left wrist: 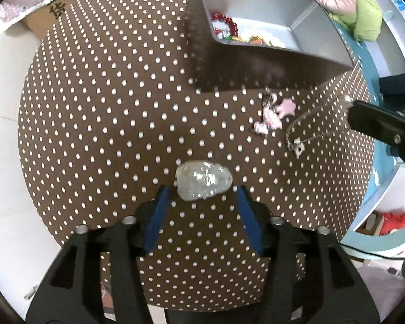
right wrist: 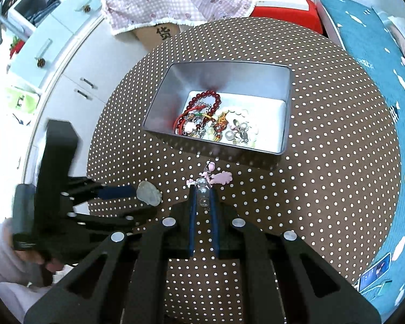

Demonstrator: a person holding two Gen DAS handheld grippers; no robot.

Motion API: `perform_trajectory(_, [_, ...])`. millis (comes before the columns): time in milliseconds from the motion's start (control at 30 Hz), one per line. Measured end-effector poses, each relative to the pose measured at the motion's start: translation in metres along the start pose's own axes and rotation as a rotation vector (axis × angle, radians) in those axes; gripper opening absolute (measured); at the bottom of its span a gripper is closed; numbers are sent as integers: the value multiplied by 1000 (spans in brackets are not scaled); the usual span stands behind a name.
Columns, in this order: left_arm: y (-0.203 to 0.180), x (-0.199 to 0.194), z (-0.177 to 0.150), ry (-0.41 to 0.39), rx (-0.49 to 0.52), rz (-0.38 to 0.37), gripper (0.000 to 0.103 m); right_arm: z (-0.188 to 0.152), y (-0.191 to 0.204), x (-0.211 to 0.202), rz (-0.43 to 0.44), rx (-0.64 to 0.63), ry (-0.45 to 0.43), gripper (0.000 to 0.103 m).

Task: Organize jewelry
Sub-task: 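Carry the jade pendant into the tray with the left tool while the right tool carries its charm there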

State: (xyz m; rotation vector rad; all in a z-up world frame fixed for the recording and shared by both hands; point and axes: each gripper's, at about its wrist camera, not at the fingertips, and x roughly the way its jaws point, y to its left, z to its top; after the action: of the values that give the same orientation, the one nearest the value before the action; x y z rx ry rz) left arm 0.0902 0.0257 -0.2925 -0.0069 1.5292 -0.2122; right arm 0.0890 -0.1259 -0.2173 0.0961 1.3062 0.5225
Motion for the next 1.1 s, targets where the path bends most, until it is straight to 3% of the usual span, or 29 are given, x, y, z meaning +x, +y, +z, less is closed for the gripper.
perform_trajectory(133, [-7,8,10,-6,4,57,50,-7,-5,-2,-8,22,-6,8])
perform_trajectory(200, [-15,14,12,8,61,129,44,-5,-5,-2,-10,31,-6,8])
perform_trajectory(600, [-19,15,31,11,58,128,43,-3,-10,-7,-15,48,-19,8])
perform_trajectory(867, [-42,-50,47,-107,76,93,43,13,-9,-26,-6,40,-74,8])
perform_trajectory(1100, [-47,-103,72,-232,81,62,43,37,0,-71,15,2,-189,8])
